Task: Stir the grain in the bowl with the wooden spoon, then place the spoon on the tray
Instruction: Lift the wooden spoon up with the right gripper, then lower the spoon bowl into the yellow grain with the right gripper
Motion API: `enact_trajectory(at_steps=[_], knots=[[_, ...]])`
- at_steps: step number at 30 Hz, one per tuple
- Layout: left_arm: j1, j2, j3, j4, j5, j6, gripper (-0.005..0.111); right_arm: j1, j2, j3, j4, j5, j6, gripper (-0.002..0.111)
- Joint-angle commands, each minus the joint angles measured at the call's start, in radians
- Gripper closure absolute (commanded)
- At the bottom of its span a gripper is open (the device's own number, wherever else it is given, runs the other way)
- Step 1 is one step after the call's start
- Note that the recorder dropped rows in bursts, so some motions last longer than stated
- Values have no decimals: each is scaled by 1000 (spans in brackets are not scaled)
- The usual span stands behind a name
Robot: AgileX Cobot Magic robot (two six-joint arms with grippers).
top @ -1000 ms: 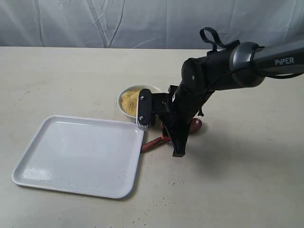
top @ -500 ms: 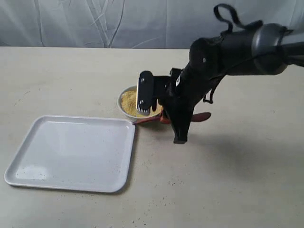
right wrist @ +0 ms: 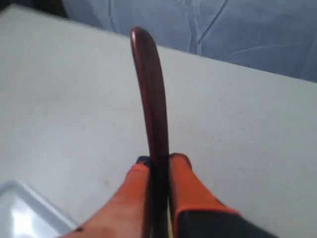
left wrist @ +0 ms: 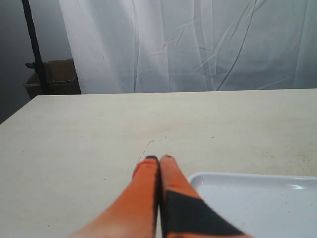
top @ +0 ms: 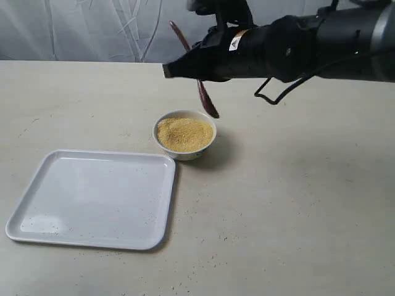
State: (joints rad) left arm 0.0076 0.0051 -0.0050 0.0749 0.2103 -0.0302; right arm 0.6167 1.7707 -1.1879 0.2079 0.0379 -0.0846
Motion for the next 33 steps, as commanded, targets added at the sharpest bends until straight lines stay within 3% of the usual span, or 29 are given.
enact_trajectory(at_steps=[1,10,18,22,30,33], knots=[[1,-5,5,-3,-5,-3,106,-1,111,-4,107,-220,292,108],[1,-5,5,-3,-5,-3,106,1,295,-4,277,-345,295,104],[1,-5,5,-3,-5,-3,106,1,320,-4,290,-325,297,68],[1,-5,5,-3,-5,-3,106,1,311,-4,290,-304,297,60],[1,-5,5,-3,-5,-3,106,-30,180,-4,294,-133,295,58],[1,-5,5,-3,-5,-3,106,-169,124,-68,240,185,251,58]])
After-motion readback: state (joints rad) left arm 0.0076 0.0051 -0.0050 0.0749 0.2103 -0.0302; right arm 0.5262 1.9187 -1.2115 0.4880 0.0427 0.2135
